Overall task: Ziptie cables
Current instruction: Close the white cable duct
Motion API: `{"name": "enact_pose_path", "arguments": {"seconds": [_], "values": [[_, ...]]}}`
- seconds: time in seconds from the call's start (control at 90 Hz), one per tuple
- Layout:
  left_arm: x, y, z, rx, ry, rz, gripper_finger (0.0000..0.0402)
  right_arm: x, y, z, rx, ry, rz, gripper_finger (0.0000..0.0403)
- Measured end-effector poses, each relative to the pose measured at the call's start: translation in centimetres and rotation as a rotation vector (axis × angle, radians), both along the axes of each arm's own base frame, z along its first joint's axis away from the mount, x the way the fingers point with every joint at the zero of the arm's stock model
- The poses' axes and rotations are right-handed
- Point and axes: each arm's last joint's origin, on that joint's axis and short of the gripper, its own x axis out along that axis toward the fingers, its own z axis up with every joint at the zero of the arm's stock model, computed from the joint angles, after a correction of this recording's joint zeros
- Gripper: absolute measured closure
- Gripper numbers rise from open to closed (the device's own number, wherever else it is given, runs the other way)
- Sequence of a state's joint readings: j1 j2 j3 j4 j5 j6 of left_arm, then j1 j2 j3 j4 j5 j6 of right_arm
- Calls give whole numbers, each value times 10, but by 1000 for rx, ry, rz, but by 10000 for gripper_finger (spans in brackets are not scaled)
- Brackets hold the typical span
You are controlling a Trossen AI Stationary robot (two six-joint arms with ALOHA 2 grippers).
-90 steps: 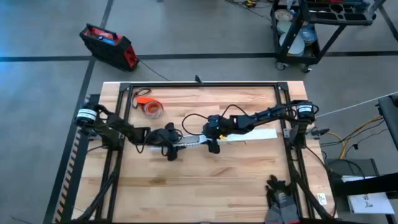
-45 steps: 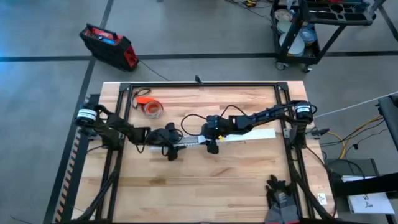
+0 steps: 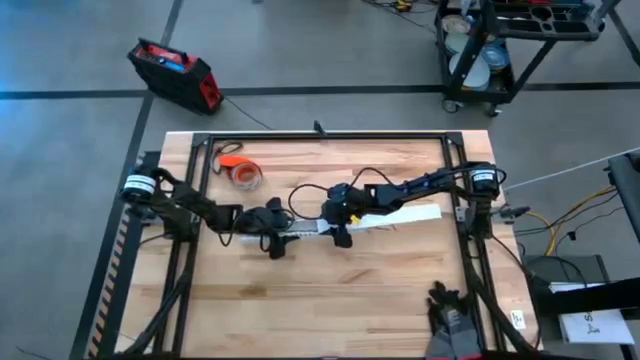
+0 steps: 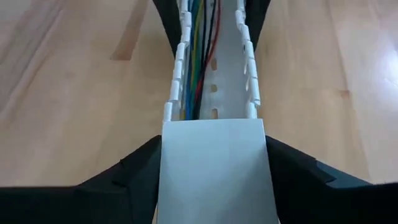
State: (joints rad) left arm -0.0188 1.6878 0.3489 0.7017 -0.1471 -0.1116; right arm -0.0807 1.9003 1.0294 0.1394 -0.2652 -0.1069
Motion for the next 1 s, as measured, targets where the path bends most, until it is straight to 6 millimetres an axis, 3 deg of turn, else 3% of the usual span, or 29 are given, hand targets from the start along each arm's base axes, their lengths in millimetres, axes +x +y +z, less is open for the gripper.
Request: {"name": "enact_pose_path", "arguments": {"seconds": [0.189, 1.0], "values": [[0, 0, 0, -2, -2, 0, 174, 0, 1, 0, 1, -5, 31, 164], [8, 1, 6, 4, -27, 28, 172, 13, -1, -1, -15, 19, -31, 173]]}}
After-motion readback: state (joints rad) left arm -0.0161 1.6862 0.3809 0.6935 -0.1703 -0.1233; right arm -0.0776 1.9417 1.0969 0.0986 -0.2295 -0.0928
